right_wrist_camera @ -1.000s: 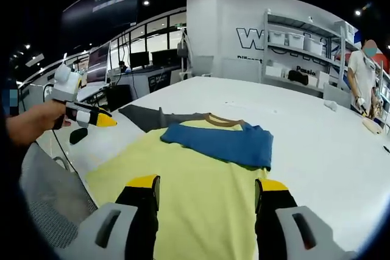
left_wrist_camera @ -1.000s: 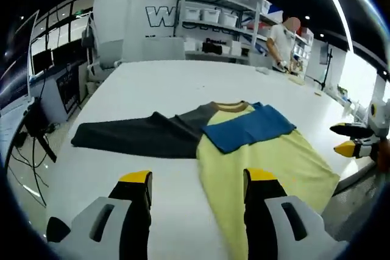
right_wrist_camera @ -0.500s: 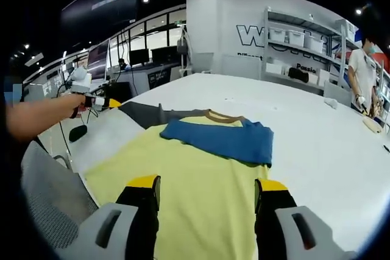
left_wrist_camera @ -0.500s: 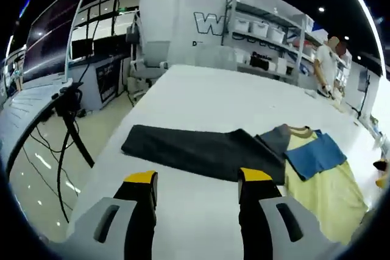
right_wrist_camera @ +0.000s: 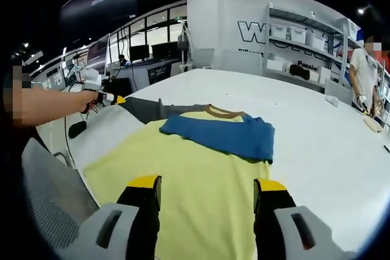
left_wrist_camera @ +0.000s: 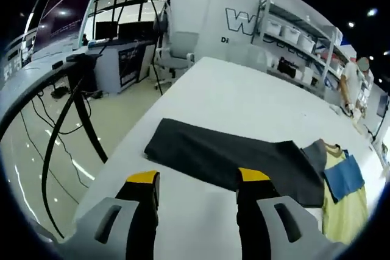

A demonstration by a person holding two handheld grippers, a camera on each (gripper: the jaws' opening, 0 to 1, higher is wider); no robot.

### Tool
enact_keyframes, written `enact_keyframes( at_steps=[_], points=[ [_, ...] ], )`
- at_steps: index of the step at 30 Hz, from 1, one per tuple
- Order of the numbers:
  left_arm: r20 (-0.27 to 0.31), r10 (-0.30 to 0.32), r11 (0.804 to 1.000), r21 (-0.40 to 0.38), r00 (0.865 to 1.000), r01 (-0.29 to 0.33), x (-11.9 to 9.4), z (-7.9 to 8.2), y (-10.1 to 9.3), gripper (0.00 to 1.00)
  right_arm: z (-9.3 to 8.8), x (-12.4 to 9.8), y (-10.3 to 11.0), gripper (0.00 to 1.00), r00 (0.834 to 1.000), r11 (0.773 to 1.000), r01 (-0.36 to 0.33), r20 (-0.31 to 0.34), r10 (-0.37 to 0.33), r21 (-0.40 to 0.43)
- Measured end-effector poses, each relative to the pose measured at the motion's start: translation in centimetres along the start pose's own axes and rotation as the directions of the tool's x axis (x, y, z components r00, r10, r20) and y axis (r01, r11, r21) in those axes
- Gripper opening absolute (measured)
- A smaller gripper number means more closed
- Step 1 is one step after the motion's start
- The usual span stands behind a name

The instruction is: Fold the garment on the visible template until the final outline fits inside the template.

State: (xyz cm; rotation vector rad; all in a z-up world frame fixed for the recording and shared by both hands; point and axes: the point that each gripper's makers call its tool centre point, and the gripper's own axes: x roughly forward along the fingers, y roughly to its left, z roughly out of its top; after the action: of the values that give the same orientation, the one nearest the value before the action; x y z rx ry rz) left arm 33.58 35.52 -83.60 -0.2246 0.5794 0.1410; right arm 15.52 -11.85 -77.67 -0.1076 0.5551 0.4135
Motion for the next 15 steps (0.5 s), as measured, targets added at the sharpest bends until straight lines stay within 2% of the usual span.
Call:
enact_keyframes(
  at_steps=[5,6,15],
  points=[
    [-0.028,0.027,0.999,-0.030,0.999,-0.028,0.7,-0.9,0.4,0.45,-0.1,0.1,0.1,0.61,1.000,1.000,-0.008,0.000,0.008,0.008],
    [-0.002,0.029,1.000,-0.012,1.000,-0.029,0.8,-0.5,0.4,0.44,-0.1,0.1,0.0,0.61,1.000,1.000,-0.006,0.000,0.006,0.009],
    [0.022,0.070,0.997,-0.026,0.997,-0.069,1.8,0.7,1.5,0.41,-0.4,0.3,-0.3,0.60,1.000,1.000,0.002,-0.016,-0.002,0.010]
  ],
)
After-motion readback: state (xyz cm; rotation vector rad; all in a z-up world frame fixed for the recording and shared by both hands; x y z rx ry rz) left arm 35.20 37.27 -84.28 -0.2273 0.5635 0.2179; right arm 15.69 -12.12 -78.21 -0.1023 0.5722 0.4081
